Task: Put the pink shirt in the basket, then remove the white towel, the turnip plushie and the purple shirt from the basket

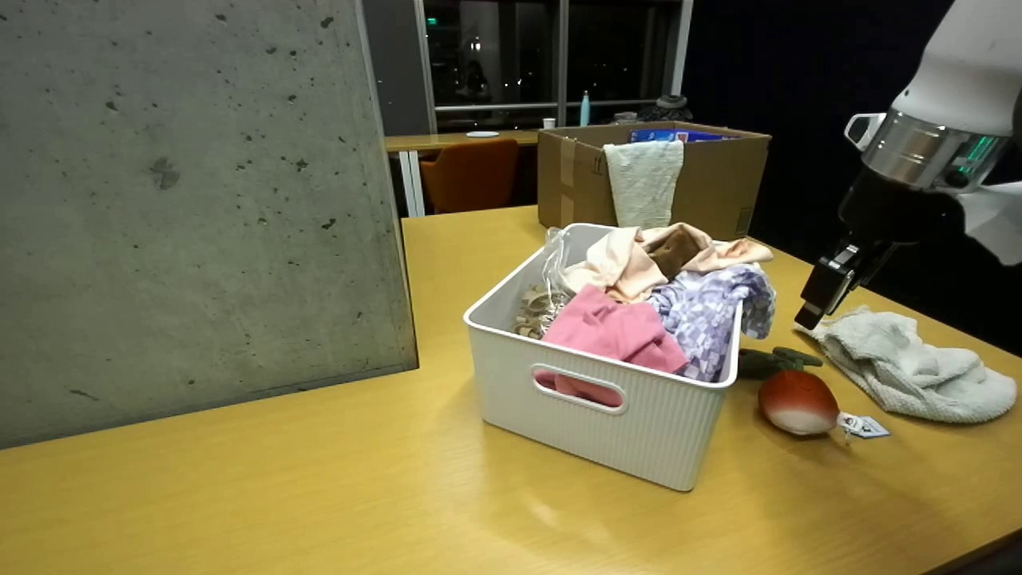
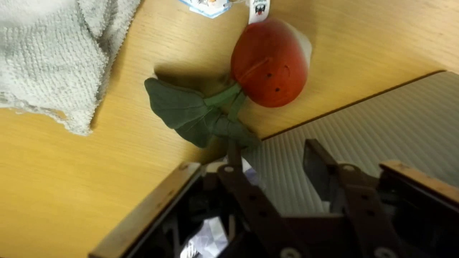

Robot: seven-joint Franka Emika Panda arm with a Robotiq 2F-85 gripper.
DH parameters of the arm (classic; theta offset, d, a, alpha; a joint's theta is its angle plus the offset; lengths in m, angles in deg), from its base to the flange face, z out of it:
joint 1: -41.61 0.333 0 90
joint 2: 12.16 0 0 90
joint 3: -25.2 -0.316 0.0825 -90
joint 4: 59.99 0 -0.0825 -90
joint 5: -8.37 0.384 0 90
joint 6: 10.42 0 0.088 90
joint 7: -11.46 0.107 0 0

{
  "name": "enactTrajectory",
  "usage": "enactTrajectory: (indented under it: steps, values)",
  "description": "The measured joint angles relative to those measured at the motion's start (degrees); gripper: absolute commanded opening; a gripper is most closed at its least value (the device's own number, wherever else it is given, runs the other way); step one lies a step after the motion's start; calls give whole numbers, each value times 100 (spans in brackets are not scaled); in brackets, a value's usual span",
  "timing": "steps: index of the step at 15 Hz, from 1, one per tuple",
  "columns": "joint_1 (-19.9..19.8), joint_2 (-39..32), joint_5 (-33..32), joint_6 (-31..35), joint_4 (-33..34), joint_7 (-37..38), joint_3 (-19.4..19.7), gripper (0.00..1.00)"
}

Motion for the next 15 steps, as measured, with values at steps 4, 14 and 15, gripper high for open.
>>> enactTrajectory:
  steps: [4,14,15]
  values:
    - [-58,-9,-1,-32,371,-47,2,100]
    - [102,-946,-81,-649,1850,-56,-8,100]
    - [102,-1057,-81,-683,1954,-56,-8,100]
